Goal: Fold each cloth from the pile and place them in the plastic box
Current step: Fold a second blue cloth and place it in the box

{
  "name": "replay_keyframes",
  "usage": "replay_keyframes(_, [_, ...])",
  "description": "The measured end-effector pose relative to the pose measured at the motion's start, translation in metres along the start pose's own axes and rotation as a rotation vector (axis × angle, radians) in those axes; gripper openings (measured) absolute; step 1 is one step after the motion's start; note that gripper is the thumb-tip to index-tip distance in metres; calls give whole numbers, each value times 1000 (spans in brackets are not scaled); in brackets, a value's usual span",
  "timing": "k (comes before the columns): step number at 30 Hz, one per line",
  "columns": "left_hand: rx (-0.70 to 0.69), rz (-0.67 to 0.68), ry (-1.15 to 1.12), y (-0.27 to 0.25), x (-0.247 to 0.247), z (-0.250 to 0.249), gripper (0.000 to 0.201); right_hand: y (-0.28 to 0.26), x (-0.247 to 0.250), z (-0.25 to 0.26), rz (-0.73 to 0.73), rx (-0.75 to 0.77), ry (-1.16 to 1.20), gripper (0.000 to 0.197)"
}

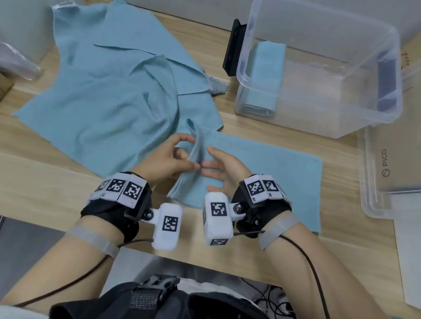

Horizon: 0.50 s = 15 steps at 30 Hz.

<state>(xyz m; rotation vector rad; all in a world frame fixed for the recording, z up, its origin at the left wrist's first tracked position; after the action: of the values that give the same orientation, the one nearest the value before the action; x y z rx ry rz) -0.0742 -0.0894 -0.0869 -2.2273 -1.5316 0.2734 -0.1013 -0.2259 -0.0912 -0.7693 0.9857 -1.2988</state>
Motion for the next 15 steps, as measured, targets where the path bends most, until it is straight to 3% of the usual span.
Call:
replay_keyframes(3, [20, 132, 13, 3, -23, -4, 53, -4, 5, -3, 55, 2, 111, 31])
replay_keyframes(7, [96, 196, 85, 10, -39, 4, 55, -9, 27, -5, -44, 44, 131, 22])
replay_keyframes(11, [86, 200, 123, 13, -38, 7, 52, -15, 45, -3, -209, 138, 45, 18])
replay_keyframes(15, [35, 112, 124, 11, -29, 6, 36, -17, 37, -5, -153, 140, -71, 26])
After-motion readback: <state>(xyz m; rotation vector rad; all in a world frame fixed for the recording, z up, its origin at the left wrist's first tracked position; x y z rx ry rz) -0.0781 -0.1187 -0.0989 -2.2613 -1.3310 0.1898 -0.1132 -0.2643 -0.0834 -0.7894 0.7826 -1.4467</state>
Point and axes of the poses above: each hand's wrist, its own y-axis towards the middle knuckle, its own x-axis out of the back of the hand, z = x × y, the point moved 4 cm from there along y, towards the middle knuckle, and after that the axes turned 6 degrees about -x, right-handed, at the moved point
